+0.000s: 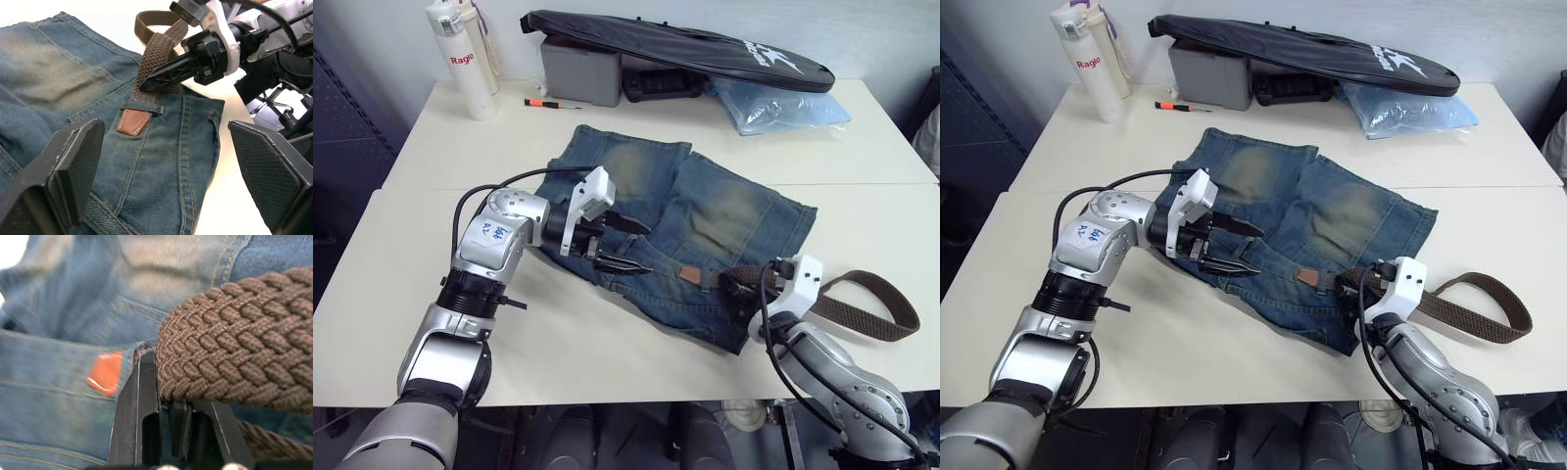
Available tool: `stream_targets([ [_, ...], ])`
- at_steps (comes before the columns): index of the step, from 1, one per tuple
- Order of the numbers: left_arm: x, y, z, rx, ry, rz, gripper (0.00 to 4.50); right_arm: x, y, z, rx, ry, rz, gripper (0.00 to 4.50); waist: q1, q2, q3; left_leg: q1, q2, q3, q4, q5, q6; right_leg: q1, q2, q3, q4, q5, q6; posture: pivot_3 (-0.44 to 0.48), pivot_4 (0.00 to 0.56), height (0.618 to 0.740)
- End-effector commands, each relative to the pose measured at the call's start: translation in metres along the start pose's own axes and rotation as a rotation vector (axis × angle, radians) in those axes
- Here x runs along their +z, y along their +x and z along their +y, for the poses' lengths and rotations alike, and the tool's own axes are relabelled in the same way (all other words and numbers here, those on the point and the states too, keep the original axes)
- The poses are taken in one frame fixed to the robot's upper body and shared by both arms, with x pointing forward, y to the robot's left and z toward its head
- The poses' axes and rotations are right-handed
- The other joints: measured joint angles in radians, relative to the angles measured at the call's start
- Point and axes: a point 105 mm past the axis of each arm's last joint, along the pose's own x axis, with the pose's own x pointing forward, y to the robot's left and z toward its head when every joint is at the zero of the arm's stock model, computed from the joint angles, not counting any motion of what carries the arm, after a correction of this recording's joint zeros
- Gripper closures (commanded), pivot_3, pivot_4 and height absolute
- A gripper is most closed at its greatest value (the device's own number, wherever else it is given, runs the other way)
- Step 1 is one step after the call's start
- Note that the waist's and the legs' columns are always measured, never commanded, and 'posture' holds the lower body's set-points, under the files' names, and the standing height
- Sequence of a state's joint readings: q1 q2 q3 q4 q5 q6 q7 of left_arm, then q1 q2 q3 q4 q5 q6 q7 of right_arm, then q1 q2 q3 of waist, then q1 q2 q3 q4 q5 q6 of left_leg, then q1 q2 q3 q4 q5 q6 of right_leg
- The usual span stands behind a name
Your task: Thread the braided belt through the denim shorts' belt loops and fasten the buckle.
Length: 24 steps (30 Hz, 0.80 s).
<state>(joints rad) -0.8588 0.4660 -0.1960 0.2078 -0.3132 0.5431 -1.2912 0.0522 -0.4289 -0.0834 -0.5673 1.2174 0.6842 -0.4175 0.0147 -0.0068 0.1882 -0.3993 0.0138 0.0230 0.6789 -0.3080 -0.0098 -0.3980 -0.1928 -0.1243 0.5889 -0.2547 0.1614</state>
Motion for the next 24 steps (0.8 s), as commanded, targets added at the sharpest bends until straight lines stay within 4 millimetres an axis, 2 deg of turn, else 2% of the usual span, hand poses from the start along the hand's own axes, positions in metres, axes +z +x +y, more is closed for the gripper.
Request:
stream_targets([
  [1, 0.013, 0.000, -0.001, -0.011, 0.053, -0.019, 0.04, -0.022, -0.001, -0.008, -0.027, -0.026, 0.090, 4.50, 0.002, 0.000, 0.000, 0.000, 0.000, 0.000, 0.000, 0.000, 0.000, 0.000, 0.000, 0.000, 0.000, 0.000, 0.000, 0.000, 0.150, 0.740],
  [6, 0.013, 0.001, 0.000, -0.011, 0.062, -0.018, 0.04, -0.021, 0.014, 0.010, 0.059, -0.030, 0.077, 4.50, 0.001, -0.001, 0.000, 0.002, 0.000, 0.002, 0.000, 0.000, 0.000, 0.000, 0.001, 0.002, 0.001, 0.000, 0.000, 0.000, 0.150, 0.740],
  [10, 0.013, 0.001, 0.000, -0.012, 0.067, -0.018, 0.04, -0.036, 0.017, -0.002, 0.029, -0.133, 0.142, 4.50, -0.012, -0.001, -0.001, 0.005, 0.002, 0.005, -0.002, -0.001, 0.000, 0.000, 0.002, 0.006, 0.001, 0.000, -0.001, 0.000, 0.150, 0.740],
  [13, 0.013, 0.001, 0.000, -0.012, 0.067, -0.017, 0.04, -0.033, 0.018, -0.002, 0.033, -0.094, 0.116, 4.50, -0.016, -0.003, -0.001, 0.009, 0.002, 0.007, -0.006, -0.002, 0.000, 0.001, 0.003, 0.009, 0.001, -0.001, -0.002, 0.000, 0.150, 0.740],
  [17, 0.012, 0.002, 0.000, -0.013, 0.068, -0.016, 0.00, -0.019, 0.014, 0.010, 0.112, 0.016, 0.054, 2.94, -0.016, -0.003, -0.002, 0.012, 0.004, 0.010, -0.009, -0.001, 0.000, 0.001, 0.005, 0.011, 0.000, -0.001, -0.002, 0.000, 0.150, 0.740],
  [21, 0.012, 0.004, 0.000, -0.018, 0.072, -0.018, 0.00, -0.008, 0.000, 0.001, 0.069, 0.038, -0.010, 0.98, -0.012, -0.003, -0.002, 0.012, 0.004, 0.011, -0.010, -0.001, 0.000, 0.001, 0.005, 0.012, 0.000, -0.001, -0.002, 0.000, 0.150, 0.740],
  [22, 0.012, 0.005, 0.000, -0.020, 0.072, -0.019, 0.00, -0.006, -0.005, 0.000, 0.074, 0.079, -0.027, 0.62, -0.007, -0.003, -0.002, 0.012, 0.004, 0.011, -0.010, -0.001, -0.001, 0.001, 0.005, 0.012, -0.001, -0.001, -0.002, 0.000, 0.150, 0.740],
  [24, 0.012, 0.006, 0.000, -0.021, 0.073, -0.020, 0.00, -0.003, -0.011, -0.001, 0.078, 0.124, -0.045, 0.62, 0.003, -0.003, -0.002, 0.012, 0.004, 0.011, -0.010, -0.001, -0.001, 0.001, 0.005, 0.012, -0.001, -0.001, -0.002, 0.000, 0.150, 0.740],
])
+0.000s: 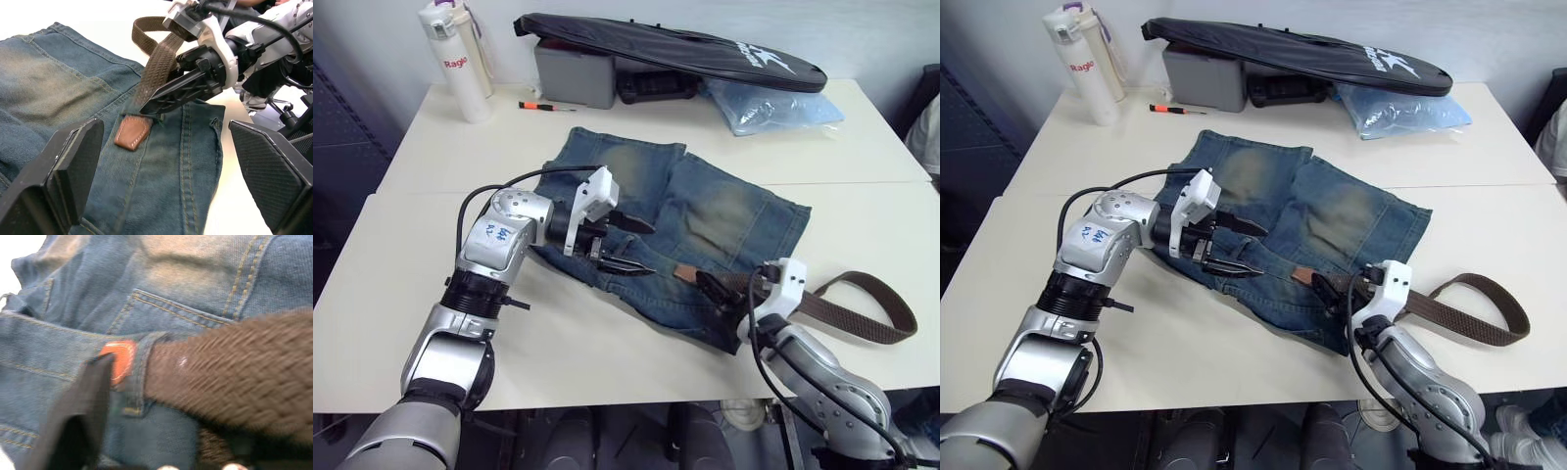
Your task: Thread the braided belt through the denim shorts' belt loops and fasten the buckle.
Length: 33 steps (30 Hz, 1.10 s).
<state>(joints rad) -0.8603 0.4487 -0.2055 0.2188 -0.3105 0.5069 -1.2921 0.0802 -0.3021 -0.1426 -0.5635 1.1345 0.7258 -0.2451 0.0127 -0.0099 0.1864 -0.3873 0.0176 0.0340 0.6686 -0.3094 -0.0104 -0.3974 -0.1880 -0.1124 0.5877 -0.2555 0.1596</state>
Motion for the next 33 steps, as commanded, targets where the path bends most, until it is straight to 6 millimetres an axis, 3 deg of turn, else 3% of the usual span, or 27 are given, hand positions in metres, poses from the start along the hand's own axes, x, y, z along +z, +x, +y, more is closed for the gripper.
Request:
stream_targets([
  [1, 0.011, 0.002, 0.002, -0.010, 0.050, -0.011, 0.00, 0.003, -0.018, -0.009, -0.033, 0.107, -0.035, 0.62, 0.009, 0.000, 0.000, 0.000, 0.000, 0.000, 0.000, 0.000, 0.000, 0.000, 0.000, 0.000, 0.000, 0.000, 0.000, 0.000, 0.150, 0.740],
  [4, 0.012, 0.005, 0.003, -0.021, 0.056, -0.014, 0.00, 0.003, -0.031, -0.014, -0.054, 0.209, -0.073, 0.62, 0.014, 0.000, 0.000, 0.000, 0.000, 0.000, 0.000, 0.000, 0.000, 0.000, 0.000, 0.000, 0.000, 0.000, 0.000, 0.000, 0.150, 0.740],
  [13, 0.014, 0.007, 0.004, -0.035, 0.066, -0.013, 0.00, 0.015, -0.041, -0.018, -0.048, 0.416, -0.216, 0.62, 0.013, 0.000, 0.000, 0.000, 0.001, 0.000, -0.002, -0.001, 0.000, -0.001, 0.002, 0.000, -0.001, 0.000, -0.001, 0.000, 0.150, 0.740],
  [21, 0.014, 0.005, 0.006, -0.035, 0.072, -0.002, 0.00, 0.024, -0.051, -0.029, -0.067, 0.490, -0.283, 0.62, 0.015, 0.000, 0.000, 0.000, 0.001, 0.000, -0.003, -0.001, 0.000, -0.001, 0.002, 0.000, -0.002, 0.000, -0.001, 0.000, 0.150, 0.740],
  [24, 0.014, 0.004, 0.006, -0.033, 0.072, 0.001, 0.00, 0.024, -0.053, -0.027, -0.054, 0.503, -0.277, 1.38, 0.015, 0.000, 0.000, 0.000, 0.001, 0.000, -0.003, -0.001, 0.000, -0.001, 0.002, 0.000, -0.002, 0.000, -0.001, 0.000, 0.150, 0.740],
  [30, 0.014, 0.004, 0.005, -0.029, 0.074, 0.003, 0.00, 0.009, -0.041, -0.019, -0.049, 0.447, -0.177, 4.13, 0.013, 0.000, 0.000, 0.000, 0.001, 0.001, -0.004, -0.001, -0.001, -0.001, 0.002, 0.000, -0.003, -0.001, -0.001, 0.000, 0.150, 0.740],
  [31, 0.014, 0.004, 0.005, -0.028, 0.074, 0.004, 0.00, 0.007, -0.037, -0.018, -0.052, 0.437, -0.161, 4.43, 0.012, 0.000, 0.000, 0.000, 0.001, 0.001, -0.004, -0.001, -0.001, -0.001, 0.002, 0.000, -0.003, -0.001, -0.001, 0.000, 0.150, 0.740],
  [33, 0.013, 0.003, 0.005, -0.023, 0.074, 0.007, 0.00, 0.003, -0.030, -0.019, -0.067, 0.402, -0.135, 4.43, 0.011, 0.000, 0.000, 0.000, 0.001, 0.001, -0.003, -0.001, -0.001, -0.001, 0.002, 0.000, -0.003, -0.001, -0.001, 0.000, 0.150, 0.740],
])
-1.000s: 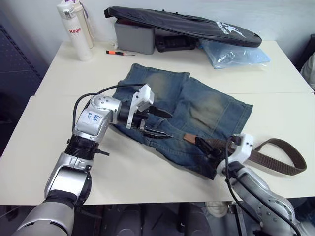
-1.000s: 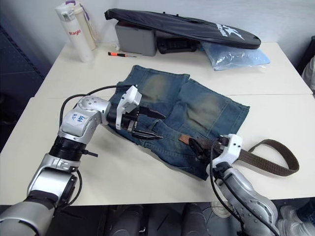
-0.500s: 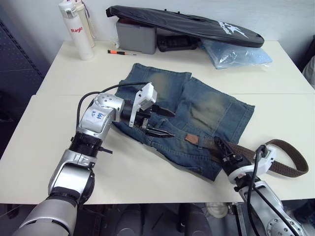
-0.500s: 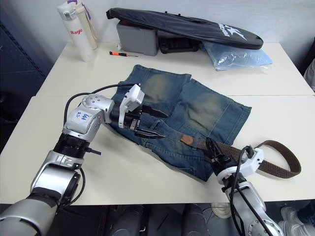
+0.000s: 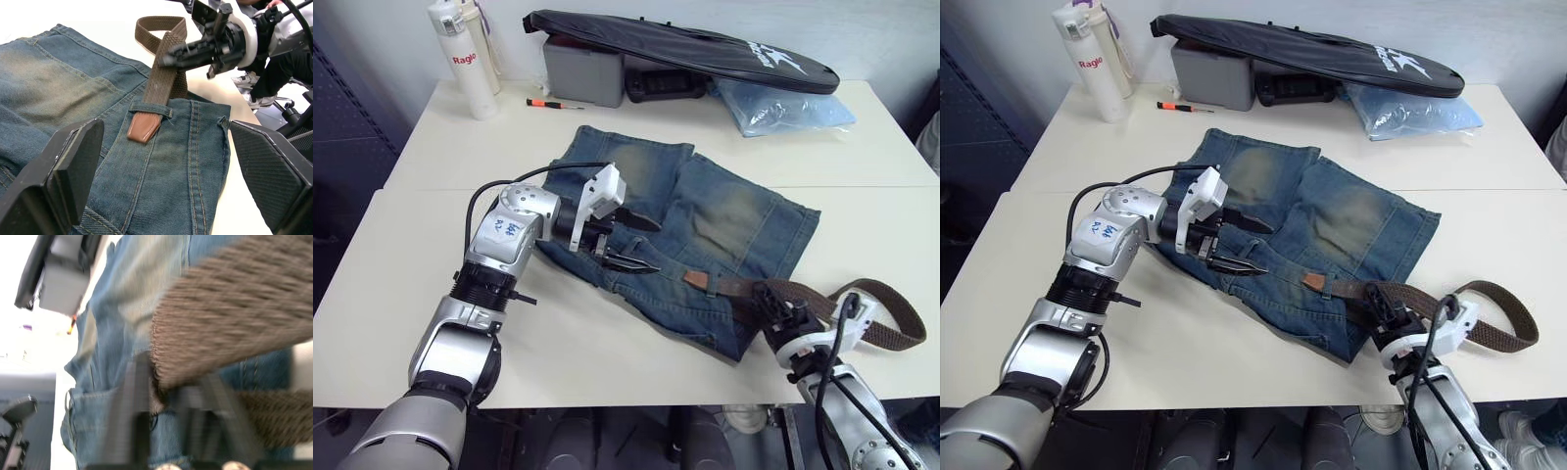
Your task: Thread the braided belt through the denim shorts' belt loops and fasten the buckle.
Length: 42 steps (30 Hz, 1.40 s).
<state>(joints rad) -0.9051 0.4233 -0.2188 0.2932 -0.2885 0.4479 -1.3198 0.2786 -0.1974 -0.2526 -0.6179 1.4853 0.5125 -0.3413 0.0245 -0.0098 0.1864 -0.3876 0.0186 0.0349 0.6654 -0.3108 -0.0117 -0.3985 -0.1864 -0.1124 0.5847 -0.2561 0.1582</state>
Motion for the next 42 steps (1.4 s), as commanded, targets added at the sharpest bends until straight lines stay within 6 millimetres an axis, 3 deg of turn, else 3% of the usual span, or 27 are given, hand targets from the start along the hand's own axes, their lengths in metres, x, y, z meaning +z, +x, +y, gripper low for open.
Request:
stream_targets([
  [1, 0.010, -0.003, 0.000, 0.004, 0.041, 0.005, 0.00, -0.007, 0.007, -0.003, -0.022, -0.067, 0.036, 4.43, -0.002, 0.000, 0.000, 0.000, 0.000, 0.000, 0.000, 0.000, 0.000, 0.000, 0.000, 0.000, 0.000, 0.000, 0.000, 0.000, 0.150, 0.740],
  [9, 0.008, -0.008, -0.001, 0.022, 0.033, 0.017, 0.00, -0.033, 0.035, 0.011, 0.043, -0.170, 0.141, 4.43, -0.012, 0.000, 0.000, 0.001, 0.002, 0.000, 0.001, 0.000, 0.000, 0.000, 0.002, 0.001, 0.003, 0.000, -0.001, 0.000, 0.150, 0.740],
  [14, 0.009, -0.006, -0.001, 0.020, 0.035, 0.020, 0.00, -0.043, 0.056, 0.034, 0.124, -0.250, 0.192, 4.43, -0.028, 0.000, 0.000, 0.002, 0.002, 0.001, 0.002, 0.001, -0.001, -0.001, 0.002, 0.002, 0.003, 0.000, -0.001, 0.000, 0.150, 0.740],
  [21, 0.009, -0.005, -0.001, 0.017, 0.042, 0.023, 0.00, -0.054, 0.058, 0.024, 0.092, -0.335, 0.265, 4.43, -0.028, 0.000, 0.000, 0.000, 0.002, 0.003, 0.001, 0.001, -0.002, -0.004, 0.002, 0.004, 0.004, 0.000, -0.002, 0.000, 0.150, 0.740],
  [25, 0.008, -0.003, -0.001, 0.015, 0.049, 0.028, 0.00, -0.044, 0.047, 0.033, 0.146, -0.352, 0.253, 2.90, -0.026, 0.000, 0.000, 0.001, 0.002, 0.003, 0.001, 0.001, -0.002, -0.004, 0.002, 0.004, 0.005, 0.000, -0.002, 0.000, 0.150, 0.740],
  [30, 0.005, 0.000, 0.001, 0.013, 0.055, 0.031, 0.00, -0.034, 0.017, 0.030, 0.167, -0.545, 0.349, 0.40, -0.013, 0.000, 0.000, 0.000, 0.002, 0.004, 0.001, 0.000, -0.001, -0.004, 0.002, 0.004, 0.004, 0.000, -0.002, 0.000, 0.150, 0.740],
  [31, 0.005, 0.000, 0.002, 0.013, 0.057, 0.032, 0.00, -0.032, 0.011, 0.031, 0.175, -0.574, 0.371, 0.07, -0.010, -0.001, 0.000, 0.000, 0.002, 0.004, 0.001, 0.000, -0.001, -0.004, 0.002, 0.004, 0.003, 0.000, -0.002, 0.000, 0.150, 0.740],
  [38, 0.006, 0.003, 0.004, 0.012, 0.068, 0.027, 0.00, -0.032, -0.021, 0.044, 0.271, -0.761, 0.530, 0.07, -0.001, -0.001, 0.000, 0.000, 0.002, 0.004, 0.002, 0.000, 0.000, -0.004, 0.002, 0.004, 0.004, 0.000, -0.002, 0.000, 0.150, 0.740],
  [42, 0.006, 0.002, 0.005, 0.016, 0.070, 0.026, 0.00, -0.040, -0.034, 0.061, 0.424, -0.993, 0.622, 0.07, 0.000, -0.002, 0.000, 0.000, 0.002, 0.004, 0.002, 0.000, 0.000, -0.004, 0.002, 0.004, 0.003, 0.000, -0.002, 0.000, 0.150, 0.740],
])
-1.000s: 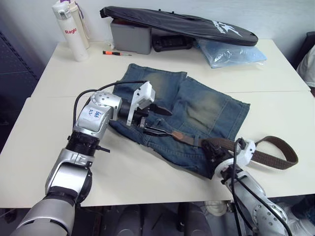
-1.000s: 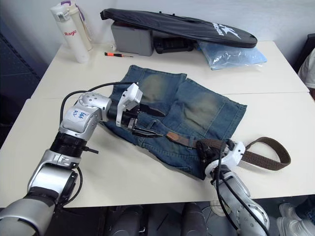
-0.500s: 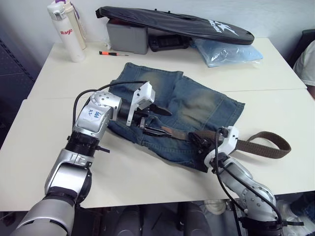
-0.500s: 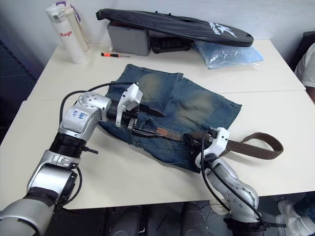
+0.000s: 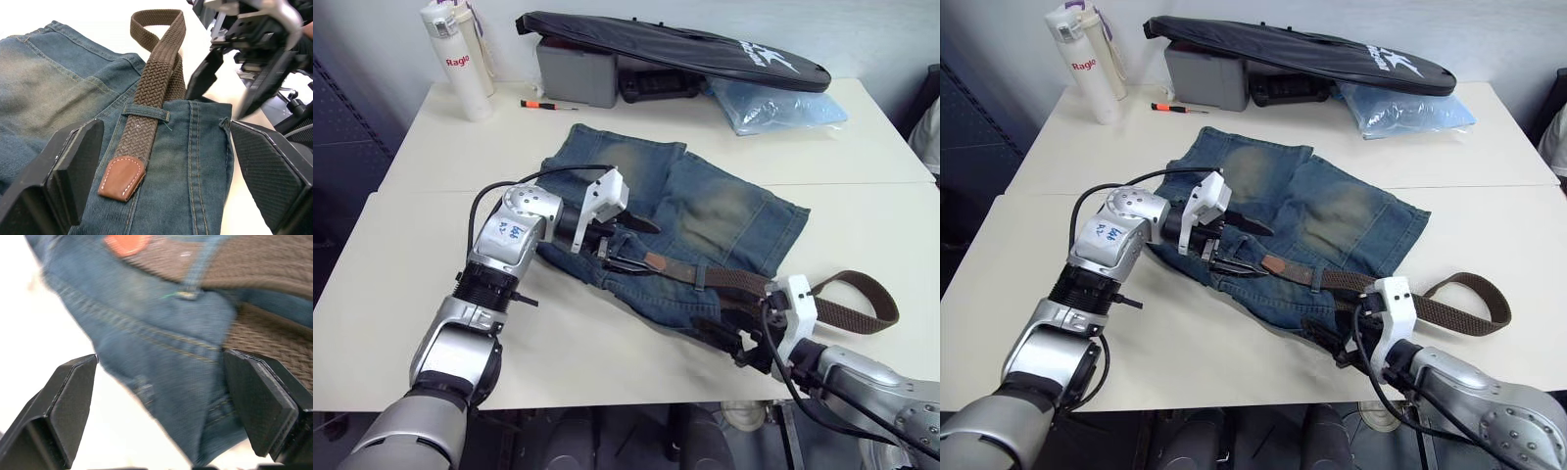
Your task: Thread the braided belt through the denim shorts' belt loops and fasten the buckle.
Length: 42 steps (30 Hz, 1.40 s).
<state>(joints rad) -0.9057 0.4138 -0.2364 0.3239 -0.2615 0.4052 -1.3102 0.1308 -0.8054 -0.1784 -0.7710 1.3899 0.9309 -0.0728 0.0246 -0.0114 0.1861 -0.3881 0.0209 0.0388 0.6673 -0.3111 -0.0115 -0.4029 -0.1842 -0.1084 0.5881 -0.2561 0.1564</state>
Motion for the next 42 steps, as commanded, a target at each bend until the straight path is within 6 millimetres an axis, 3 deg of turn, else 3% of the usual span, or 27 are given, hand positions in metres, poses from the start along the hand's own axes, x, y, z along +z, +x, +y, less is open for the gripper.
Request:
stream_targets([
  [1, 0.015, -0.003, 0.003, 0.016, 0.048, -0.016, 0.00, 0.008, -0.009, 0.036, 0.190, -0.261, 0.041, 0.07, 0.001, 0.000, 0.000, 0.000, 0.000, 0.000, 0.000, 0.000, 0.000, 0.000, 0.000, 0.000, 0.000, 0.000, 0.000, 0.000, 0.150, 0.740],
  [2, 0.018, -0.004, 0.004, 0.021, 0.041, -0.030, 0.00, 0.008, -0.012, 0.046, 0.253, -0.345, 0.072, 0.07, 0.001, 0.000, 0.000, -0.001, 0.000, 0.000, 0.000, 0.000, 0.000, 0.000, 0.000, 0.000, 0.000, 0.000, 0.000, 0.000, 0.150, 0.740],
  [4, 0.016, -0.006, 0.004, 0.027, 0.049, -0.015, 0.00, 0.006, -0.011, 0.047, 0.266, -0.488, 0.122, 0.07, 0.001, -0.001, 0.000, -0.001, 0.000, 0.000, 0.001, 0.000, 0.000, 0.000, 0.000, 0.000, -0.001, 0.000, 0.001, 0.000, 0.150, 0.740],
  [8, 0.001, -0.011, 0.001, 0.026, 0.079, 0.079, 0.00, 0.008, 0.005, 0.030, 0.201, -0.732, 0.156, 0.07, 0.001, -0.004, 0.002, -0.002, 0.000, 0.000, 0.001, 0.000, 0.000, -0.001, 0.000, 0.000, -0.001, 0.000, 0.001, 0.000, 0.150, 0.740],
  [13, -0.005, -0.024, -0.008, 0.008, 0.050, 0.105, 0.00, -0.006, 0.019, 0.004, 0.134, -0.837, 0.249, 0.07, 0.000, -0.005, 0.002, -0.004, 0.000, 0.000, 0.001, 0.000, -0.001, -0.004, 0.000, 0.000, -0.001, 0.001, 0.001, 0.000, 0.150, 0.740],
  [16, -0.007, -0.036, -0.012, 0.028, 0.028, 0.109, 0.00, -0.008, 0.027, -0.005, 0.091, -0.883, 0.250, 0.87, 0.000, -0.005, 0.002, -0.006, 0.000, 0.001, 0.002, 0.000, -0.001, -0.005, 0.000, 0.000, -0.001, 0.001, 0.001, 0.000, 0.150, 0.740],
  [20, -0.005, -0.044, -0.011, 0.059, 0.013, 0.103, 0.00, -0.006, 0.028, -0.016, 0.068, -1.004, 0.260, 2.84, 0.002, -0.005, 0.002, -0.006, 0.000, 0.001, 0.004, 0.000, -0.001, -0.005, 0.000, 0.000, 0.000, 0.001, 0.001, 0.000, 0.150, 0.740],
  [23, -0.004, -0.044, -0.009, 0.068, 0.013, 0.097, 0.00, -0.005, 0.017, -0.029, 0.068, -1.079, 0.285, 4.29, 0.004, -0.005, 0.002, -0.007, 0.000, 0.000, 0.007, 0.000, -0.001, -0.005, 0.000, 0.000, 0.001, 0.001, 0.001, 0.000, 0.150, 0.740],
  [24, -0.003, -0.043, -0.009, 0.068, 0.014, 0.090, 0.00, -0.003, 0.011, -0.038, 0.053, -1.103, 0.300, 4.40, 0.005, -0.005, 0.002, -0.008, 0.000, 0.000, 0.008, -0.001, -0.001, -0.005, 0.000, 0.000, 0.001, 0.001, 0.001, 0.000, 0.150, 0.740],
  [27, 0.000, -0.035, -0.010, 0.057, 0.020, 0.067, 0.00, 0.000, -0.010, -0.069, 0.024, -1.198, 0.359, 4.40, 0.010, -0.005, 0.002, -0.011, 0.000, 0.000, 0.013, -0.003, 0.000, -0.005, 0.000, 0.000, 0.001, 0.002, 0.003, 0.000, 0.150, 0.740],
  [33, 0.001, -0.023, -0.014, 0.020, 0.016, 0.042, 0.00, -0.001, -0.041, -0.103, 0.108, -1.337, 0.391, 4.40, 0.016, -0.005, 0.002, -0.013, -0.001, 0.001, 0.016, -0.003, 0.000, -0.005, -0.001, 0.000, -0.003, 0.005, 0.006, 0.000, 0.150, 0.740],
  [36, 0.002, -0.017, -0.014, 0.003, 0.021, 0.033, 0.00, 0.001, -0.059, -0.134, 0.146, -1.382, 0.453, 4.40, 0.011, -0.005, 0.002, -0.013, -0.001, 0.001, 0.016, -0.003, 0.000, -0.005, -0.001, 0.000, -0.003, 0.005, 0.006, 0.000, 0.150, 0.740],
  [42, 0.004, -0.011, -0.014, -0.013, 0.031, 0.026, 0.00, 0.011, -0.071, -0.164, 0.183, -1.467, 0.502, 4.40, -0.002, -0.005, 0.002, -0.013, -0.001, 0.001, 0.016, -0.003, 0.000, -0.005, 0.000, 0.000, -0.004, 0.006, 0.006, 0.000, 0.150, 0.740],
])
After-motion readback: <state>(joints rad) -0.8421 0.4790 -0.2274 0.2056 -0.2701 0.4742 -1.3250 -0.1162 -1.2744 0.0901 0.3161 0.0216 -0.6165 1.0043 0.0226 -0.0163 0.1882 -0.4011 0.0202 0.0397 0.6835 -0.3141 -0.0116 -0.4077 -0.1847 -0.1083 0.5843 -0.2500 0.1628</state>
